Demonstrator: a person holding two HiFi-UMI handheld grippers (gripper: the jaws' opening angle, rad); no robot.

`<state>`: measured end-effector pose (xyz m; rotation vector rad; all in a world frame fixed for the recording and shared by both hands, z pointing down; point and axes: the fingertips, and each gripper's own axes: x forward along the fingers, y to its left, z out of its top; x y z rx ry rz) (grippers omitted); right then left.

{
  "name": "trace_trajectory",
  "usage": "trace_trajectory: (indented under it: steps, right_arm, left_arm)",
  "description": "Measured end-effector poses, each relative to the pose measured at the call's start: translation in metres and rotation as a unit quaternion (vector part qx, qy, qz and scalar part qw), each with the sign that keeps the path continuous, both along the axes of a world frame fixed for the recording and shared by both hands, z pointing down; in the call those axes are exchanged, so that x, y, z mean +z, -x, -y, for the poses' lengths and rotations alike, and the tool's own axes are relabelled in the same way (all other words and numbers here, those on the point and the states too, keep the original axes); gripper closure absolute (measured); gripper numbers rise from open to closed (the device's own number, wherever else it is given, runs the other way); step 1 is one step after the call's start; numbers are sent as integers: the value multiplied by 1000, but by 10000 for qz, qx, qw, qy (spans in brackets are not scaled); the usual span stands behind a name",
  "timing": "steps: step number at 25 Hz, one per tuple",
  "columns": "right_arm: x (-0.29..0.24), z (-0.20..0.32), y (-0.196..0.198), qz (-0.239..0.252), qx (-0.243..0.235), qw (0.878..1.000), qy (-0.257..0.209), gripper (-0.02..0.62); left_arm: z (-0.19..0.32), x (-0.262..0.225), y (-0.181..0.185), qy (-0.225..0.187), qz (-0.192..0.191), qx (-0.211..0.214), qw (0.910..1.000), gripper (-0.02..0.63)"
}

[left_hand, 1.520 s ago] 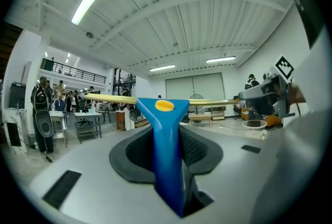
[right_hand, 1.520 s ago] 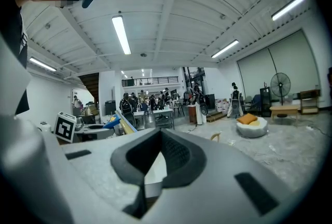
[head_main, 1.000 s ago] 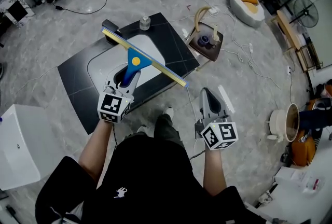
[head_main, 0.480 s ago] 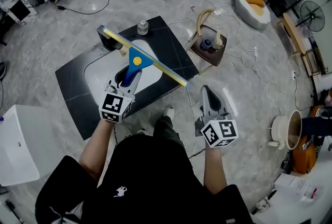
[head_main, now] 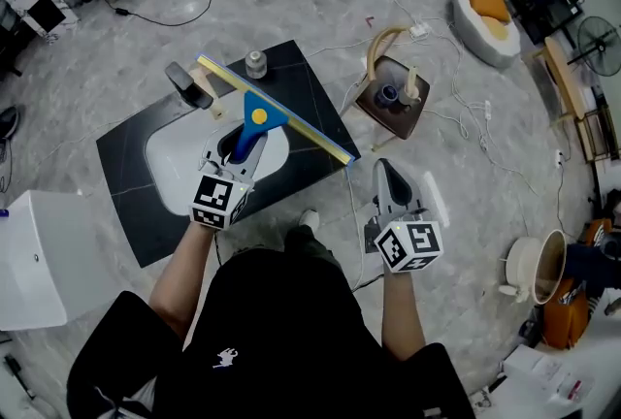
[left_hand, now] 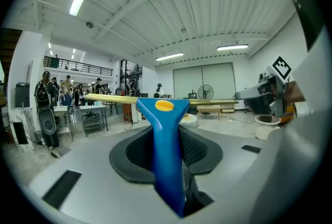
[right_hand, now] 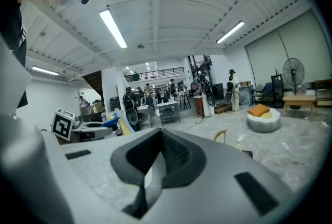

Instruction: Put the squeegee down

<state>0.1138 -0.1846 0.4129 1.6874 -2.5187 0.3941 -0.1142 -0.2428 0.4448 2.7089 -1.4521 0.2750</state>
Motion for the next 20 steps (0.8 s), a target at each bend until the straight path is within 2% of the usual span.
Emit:
trace_trajectory:
  steps: [12,20]
  right_arm:
    - [26,62,-64,175,-364,9991,141,594]
    - [48,83,-85,284,-388,9984,312,594]
  left_arm:
    - [47,28,-67,241,311,-170,9991,480]
    - [66,44,-89,359,572,-98,9977,480]
